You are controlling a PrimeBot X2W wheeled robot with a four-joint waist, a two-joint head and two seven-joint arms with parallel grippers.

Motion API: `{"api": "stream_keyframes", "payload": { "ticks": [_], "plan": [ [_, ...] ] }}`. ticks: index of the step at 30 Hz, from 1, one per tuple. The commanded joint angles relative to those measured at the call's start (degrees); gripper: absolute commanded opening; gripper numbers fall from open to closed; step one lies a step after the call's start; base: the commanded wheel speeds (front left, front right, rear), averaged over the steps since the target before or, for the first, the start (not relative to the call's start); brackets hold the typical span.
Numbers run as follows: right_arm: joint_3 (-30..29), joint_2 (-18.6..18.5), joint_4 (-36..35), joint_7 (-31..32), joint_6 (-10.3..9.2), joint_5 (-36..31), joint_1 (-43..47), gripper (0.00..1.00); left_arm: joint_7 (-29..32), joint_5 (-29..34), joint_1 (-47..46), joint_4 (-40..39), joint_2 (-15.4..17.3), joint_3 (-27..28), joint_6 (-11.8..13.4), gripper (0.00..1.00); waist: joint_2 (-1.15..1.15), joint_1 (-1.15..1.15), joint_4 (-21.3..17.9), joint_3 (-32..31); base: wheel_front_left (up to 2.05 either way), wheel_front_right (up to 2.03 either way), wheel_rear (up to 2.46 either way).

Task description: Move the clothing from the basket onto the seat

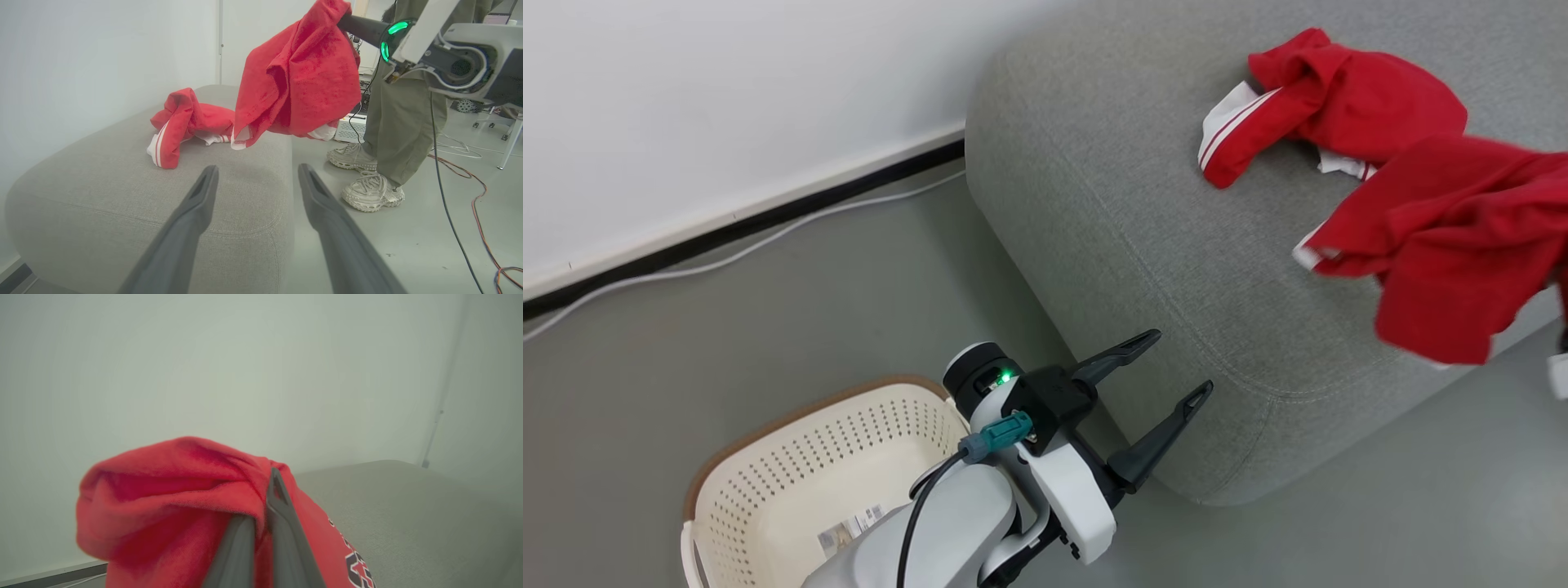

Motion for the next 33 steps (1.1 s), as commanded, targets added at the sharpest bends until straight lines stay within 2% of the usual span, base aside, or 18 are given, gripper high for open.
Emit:
{"api": "stream_keyframes", "payload": {
  "ticks": [1, 4, 5, 9, 15, 23, 33],
  "plan": [
    [-1.89, -1.59, -1.28, -0.76, 0.08, -1.28, -0.92, 0.0, -0.5, 0.66, -2.66, -1.67, 0.1, 1.13, -0.39, 1.0, 0.0, 0.0, 0.82, 2.24, 0.0, 0.0, 0.0],
    [-7.87, -0.42, -0.88, -0.76, 0.08, -4.42, -3.56, 0.0, -0.5, 0.26, -4.06, -2.27, 0.35, 0.0, -0.39, 1.0, 0.0, 0.0, 1.39, 5.21, 0.0, 0.0, 0.0],
    [-7.87, -0.42, -0.88, -0.76, 0.08, -4.42, -3.56, 0.0, -0.5, 0.26, -4.06, -2.27, 0.35, 0.0, -0.39, 1.0, 0.0, 0.0, 1.39, 5.21, 0.0, 0.0, 0.0],
    [-13.87, 1.96, -0.25, -0.76, 0.08, -7.95, -8.49, 0.0, -0.5, 0.27, -6.34, -2.39, 1.18, -1.97, -0.39, 1.0, 0.0, 0.0, 1.82, 9.42, 0.0, 0.0, 0.0],
    [-18.38, 2.45, 2.47, -0.76, 0.08, -11.72, -17.11, 0.0, -0.5, 0.39, -10.54, -2.47, 2.4, -4.55, -0.39, 1.0, 0.0, 0.0, 2.7, 15.54, 0.0, 0.0, 0.0],
    [-24.38, -1.07, 9.06, -0.77, 0.08, -16.9, -29.34, 0.0, -0.5, 1.0, -16.06, -2.1, 2.92, -5.98, -0.39, 1.0, 0.0, 0.0, 4.47, 22.94, 0.0, 0.0, 0.0],
    [-35.28, -5.92, 17.75, -0.77, 0.08, -26.83, -44.31, 0.0, -0.5, 2.68, -22.02, -1.5, 3.09, -6.19, -0.39, 1.0, 0.0, 0.0, 6.62, 29.1, 0.0, 0.0, 0.0]
  ]
}}
